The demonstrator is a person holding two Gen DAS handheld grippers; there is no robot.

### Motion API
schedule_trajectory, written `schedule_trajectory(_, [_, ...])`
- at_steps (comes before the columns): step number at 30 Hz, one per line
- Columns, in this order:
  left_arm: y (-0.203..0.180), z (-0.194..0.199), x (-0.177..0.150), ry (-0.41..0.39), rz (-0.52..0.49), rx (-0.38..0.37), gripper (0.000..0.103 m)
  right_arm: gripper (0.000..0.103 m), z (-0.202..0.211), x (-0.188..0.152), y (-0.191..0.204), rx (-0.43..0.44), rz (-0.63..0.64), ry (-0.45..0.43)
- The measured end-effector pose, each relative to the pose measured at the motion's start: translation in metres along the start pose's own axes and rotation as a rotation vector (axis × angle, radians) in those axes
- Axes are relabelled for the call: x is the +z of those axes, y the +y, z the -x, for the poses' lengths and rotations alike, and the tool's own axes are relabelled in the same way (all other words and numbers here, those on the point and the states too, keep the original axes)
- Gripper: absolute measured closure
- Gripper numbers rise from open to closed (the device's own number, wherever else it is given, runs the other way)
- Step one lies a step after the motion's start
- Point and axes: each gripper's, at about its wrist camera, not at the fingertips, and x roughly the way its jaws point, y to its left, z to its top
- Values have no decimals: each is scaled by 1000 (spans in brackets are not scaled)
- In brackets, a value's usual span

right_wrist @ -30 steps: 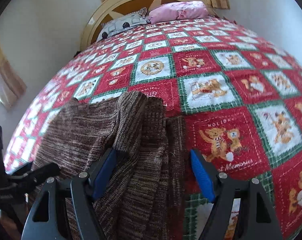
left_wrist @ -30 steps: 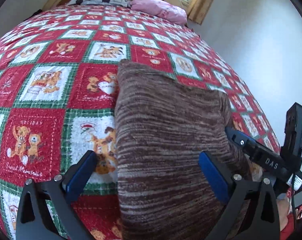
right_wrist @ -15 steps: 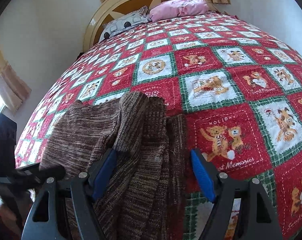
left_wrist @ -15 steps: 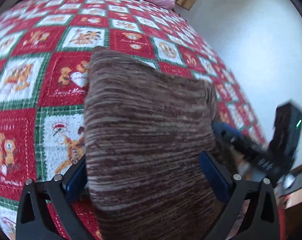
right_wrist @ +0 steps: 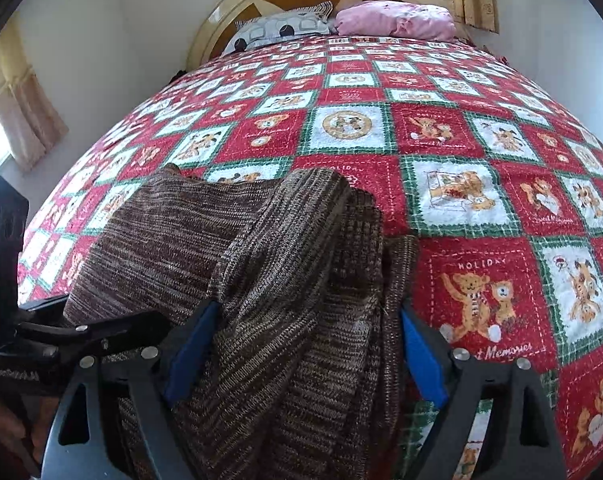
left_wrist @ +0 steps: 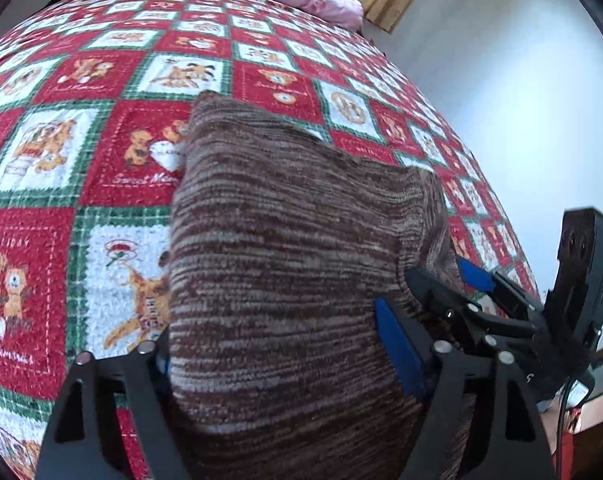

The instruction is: Fold small clothes

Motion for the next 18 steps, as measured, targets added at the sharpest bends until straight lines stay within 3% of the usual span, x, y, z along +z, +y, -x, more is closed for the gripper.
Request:
schedule_trajectory(3, [2,1,-1,-17,8,1,29,38,4,-3,10,-9,47,-26])
schedule_trajectory(7, [8,6,-5,-53,36,-4,38,49,8,-6,18,-30,86,-64])
schedule_trajectory(14, [-1,13,-14,-129,-3,57,46,55,12,-8,22,-62,112,-95])
schedule_trajectory(18, [3,11,-13,-126,14,38,44,55,13,-9,20,-54,104,-102])
